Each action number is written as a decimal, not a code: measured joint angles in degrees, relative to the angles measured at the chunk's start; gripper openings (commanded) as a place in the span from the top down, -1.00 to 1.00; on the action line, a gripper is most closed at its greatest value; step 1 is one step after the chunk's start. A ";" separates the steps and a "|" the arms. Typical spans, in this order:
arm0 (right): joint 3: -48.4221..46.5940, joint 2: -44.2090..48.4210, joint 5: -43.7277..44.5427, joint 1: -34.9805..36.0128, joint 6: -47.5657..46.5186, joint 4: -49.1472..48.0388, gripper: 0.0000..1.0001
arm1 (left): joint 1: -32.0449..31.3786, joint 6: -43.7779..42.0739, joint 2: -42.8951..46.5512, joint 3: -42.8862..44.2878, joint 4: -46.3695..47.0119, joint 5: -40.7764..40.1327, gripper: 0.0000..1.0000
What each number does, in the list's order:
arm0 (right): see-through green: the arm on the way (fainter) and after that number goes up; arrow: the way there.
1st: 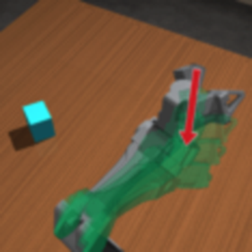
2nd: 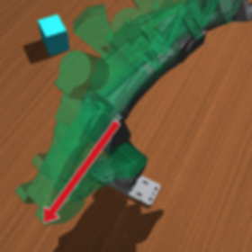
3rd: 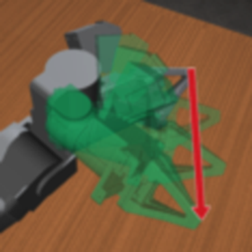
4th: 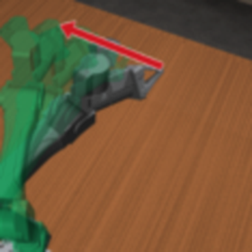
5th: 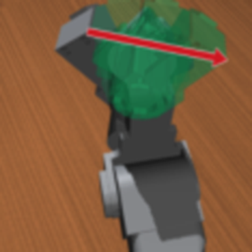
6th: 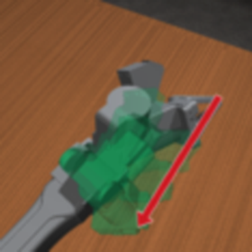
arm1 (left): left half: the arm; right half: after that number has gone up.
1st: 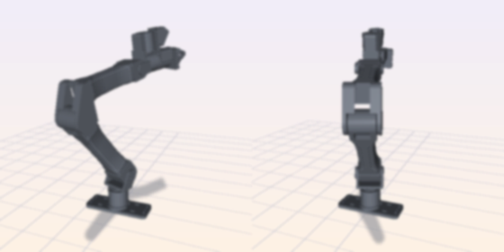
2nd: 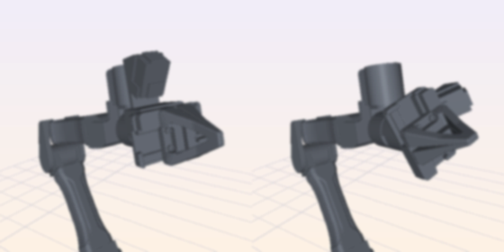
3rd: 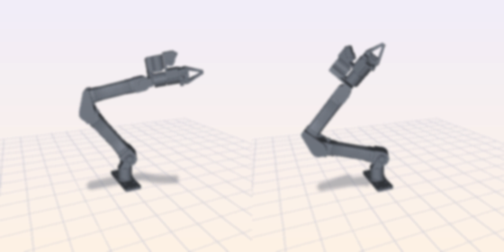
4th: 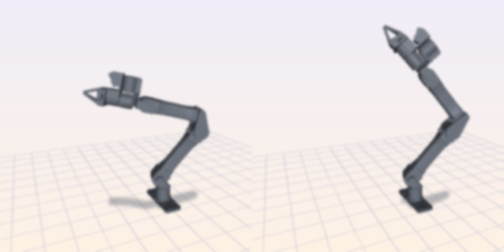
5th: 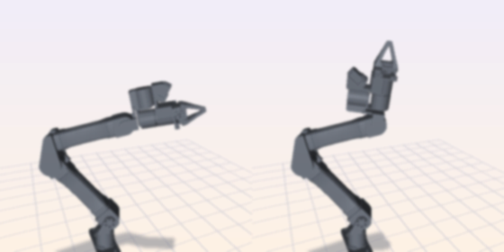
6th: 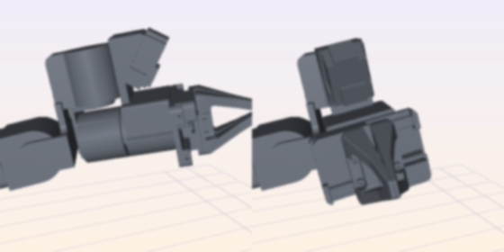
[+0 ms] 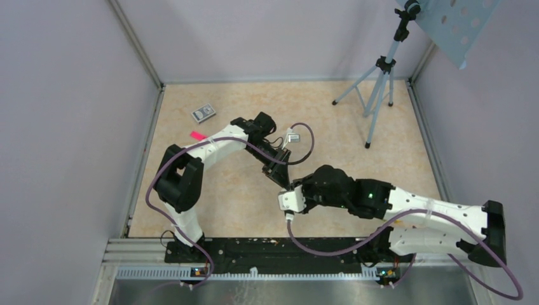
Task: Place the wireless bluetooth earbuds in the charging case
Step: Place the charging case with the earbuds at the center of the board, then pick up the charging case from the center of the board, then place the charging case in the charging case, then pick up the charging case from the center of the board.
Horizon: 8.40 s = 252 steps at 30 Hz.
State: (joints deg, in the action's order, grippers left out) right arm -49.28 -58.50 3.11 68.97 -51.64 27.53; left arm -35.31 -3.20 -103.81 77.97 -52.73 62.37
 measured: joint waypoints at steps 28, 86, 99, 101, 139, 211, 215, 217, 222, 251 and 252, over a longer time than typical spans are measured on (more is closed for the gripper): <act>6.32 26.64 24.20 -22.38 80.15 2.54 -0.16 | 1.18 29.11 -20.65 19.34 30.38 -2.69 1.00; 5.84 -3.93 18.36 -21.68 82.77 -3.50 -0.80 | 24.52 24.76 27.41 -6.19 8.96 -58.16 -0.97; -18.49 -40.57 8.83 -19.82 67.47 -13.29 -0.81 | 32.26 33.09 41.27 -22.45 1.05 -51.39 -0.97; -21.57 -44.94 8.04 -19.82 65.33 -13.70 -0.81 | 32.26 33.38 41.72 -22.32 1.73 -51.25 -0.97; -31.71 -58.93 7.72 -21.53 60.65 -15.76 0.33 | 32.26 33.77 42.29 -24.92 7.82 -38.93 -0.97; 10.45 13.70 21.46 -27.52 92.24 12.83 -0.50 | -23.76 28.50 9.14 -12.96 26.38 -60.30 -0.98; 10.43 14.21 21.40 -27.52 92.30 12.83 -0.53 | -23.78 24.11 9.16 -14.91 29.88 -59.67 -0.93; 10.43 14.19 21.20 -27.52 92.35 12.87 -0.54 | -23.78 22.71 9.14 -16.33 30.82 -59.21 -0.96; 10.43 13.99 19.74 -27.52 91.71 12.48 -0.55 | -23.80 19.96 7.37 -17.05 32.98 -56.65 -0.96; 7.48 17.51 21.07 -31.28 91.58 16.85 -0.58 | -27.76 13.77 -2.86 -7.80 24.68 -69.99 -0.31; 7.48 17.44 21.07 -31.28 91.45 16.81 -0.58 | -28.00 13.79 -2.86 -7.52 24.28 -70.47 -0.29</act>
State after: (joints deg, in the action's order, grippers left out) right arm -41.80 -41.06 24.18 37.69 39.81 44.34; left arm -63.31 10.59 -106.67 70.46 -28.45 -8.10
